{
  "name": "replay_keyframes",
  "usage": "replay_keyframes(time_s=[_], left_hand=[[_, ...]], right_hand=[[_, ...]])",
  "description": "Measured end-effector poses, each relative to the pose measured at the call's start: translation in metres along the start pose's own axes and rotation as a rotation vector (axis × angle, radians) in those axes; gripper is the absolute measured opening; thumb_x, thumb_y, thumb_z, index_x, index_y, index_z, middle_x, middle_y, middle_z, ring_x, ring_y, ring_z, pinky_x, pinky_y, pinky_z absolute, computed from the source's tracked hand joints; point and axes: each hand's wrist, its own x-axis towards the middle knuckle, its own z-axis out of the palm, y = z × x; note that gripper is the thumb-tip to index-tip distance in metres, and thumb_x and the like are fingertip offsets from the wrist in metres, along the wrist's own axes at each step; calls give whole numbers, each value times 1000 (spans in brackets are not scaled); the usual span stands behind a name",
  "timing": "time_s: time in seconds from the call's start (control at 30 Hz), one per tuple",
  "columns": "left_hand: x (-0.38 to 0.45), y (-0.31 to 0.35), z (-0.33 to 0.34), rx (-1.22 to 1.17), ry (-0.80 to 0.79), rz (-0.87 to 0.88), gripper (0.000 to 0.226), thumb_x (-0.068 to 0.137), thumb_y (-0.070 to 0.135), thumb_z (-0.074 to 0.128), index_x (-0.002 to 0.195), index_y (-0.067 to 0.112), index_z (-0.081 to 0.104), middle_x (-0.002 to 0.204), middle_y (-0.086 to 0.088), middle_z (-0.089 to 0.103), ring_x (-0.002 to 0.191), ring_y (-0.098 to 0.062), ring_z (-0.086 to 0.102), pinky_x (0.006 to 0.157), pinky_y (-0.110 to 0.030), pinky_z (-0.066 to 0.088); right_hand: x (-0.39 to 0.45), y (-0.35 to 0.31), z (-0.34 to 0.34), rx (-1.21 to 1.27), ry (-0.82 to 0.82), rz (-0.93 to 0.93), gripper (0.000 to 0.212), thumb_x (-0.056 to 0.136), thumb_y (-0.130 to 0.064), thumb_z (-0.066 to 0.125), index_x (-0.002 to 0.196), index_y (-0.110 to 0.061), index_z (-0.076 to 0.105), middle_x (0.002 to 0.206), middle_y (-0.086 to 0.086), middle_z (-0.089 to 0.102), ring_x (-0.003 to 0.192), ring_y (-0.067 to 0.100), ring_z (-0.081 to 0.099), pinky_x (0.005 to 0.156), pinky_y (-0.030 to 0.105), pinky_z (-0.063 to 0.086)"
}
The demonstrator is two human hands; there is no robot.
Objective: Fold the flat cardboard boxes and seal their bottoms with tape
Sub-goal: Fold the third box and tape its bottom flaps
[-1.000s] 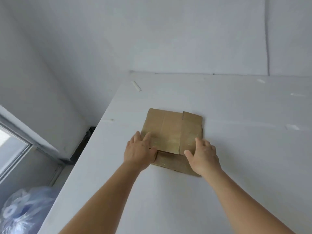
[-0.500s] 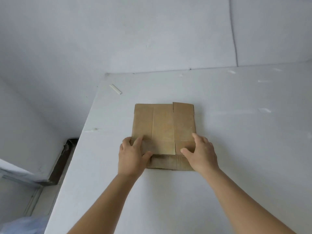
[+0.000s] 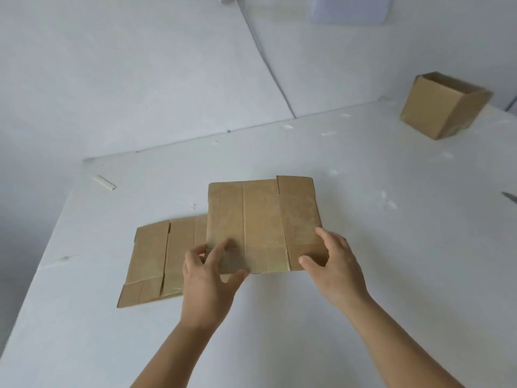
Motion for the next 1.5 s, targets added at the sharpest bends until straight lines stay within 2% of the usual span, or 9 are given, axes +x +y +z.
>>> replay_keyframes(time_s=[0.17, 0.47, 0.73, 0.87, 1.13, 1.33, 1.5], left_hand=[[-21, 73, 56, -17, -37, 98, 62, 71, 34, 82, 128, 30, 59, 125, -7, 42, 115, -27, 48, 93, -36, 47], [-75, 218, 164, -60, -117, 193, 60, 73, 36, 80, 129, 29, 58, 124, -6, 41, 117, -28, 47, 91, -30, 44], [-94, 307, 233, -110, -184, 260, 58, 74, 39, 78, 128, 31, 57, 121, -1, 38, 116, -26, 48, 94, -31, 45], [-86, 341, 262, -143, -219, 268, 57, 74, 41, 78, 126, 31, 58, 118, 3, 39, 113, -21, 49, 90, -25, 41], [-30, 407, 332, -205, -251, 275, 56, 75, 42, 76, 126, 27, 59, 114, 6, 41, 104, -11, 50, 85, -20, 37], [13, 461, 369, -262, -304, 219, 54, 77, 46, 72, 126, 28, 60, 112, 9, 42, 96, -8, 52, 81, -17, 36], [36, 487, 380, -252, -296, 170, 50, 79, 52, 67, 124, 30, 60, 110, 7, 44, 82, 3, 50, 79, -17, 35]], right_hand=[[-11, 66, -76, 27, 93, 49, 67, 83, -37, 64, 143, -27, 36, 144, -9, 36, 130, 12, 38, 101, 33, 40], [-30, 195, -215, -7, 173, 116, 66, 86, -38, 62, 144, -25, 34, 145, -5, 35, 130, 17, 37, 102, 38, 42], [-33, 275, -295, 12, 246, 192, 65, 85, -38, 62, 143, -25, 36, 145, -7, 35, 130, 17, 36, 103, 39, 39], [-21, 304, -322, 36, 300, 205, 61, 87, -37, 61, 142, -24, 39, 144, -7, 37, 131, 16, 35, 106, 34, 34], [52, 345, -375, -10, 407, 227, 56, 90, -38, 56, 141, -21, 42, 145, -7, 38, 131, 19, 34, 102, 31, 32], [106, 366, -419, -33, 461, 228, 48, 93, -40, 49, 136, -19, 47, 141, -6, 44, 128, 17, 38, 103, 36, 39], [143, 374, -437, -16, 466, 174, 47, 94, -43, 45, 133, -17, 51, 135, -4, 51, 123, 16, 45, 102, 34, 41]])
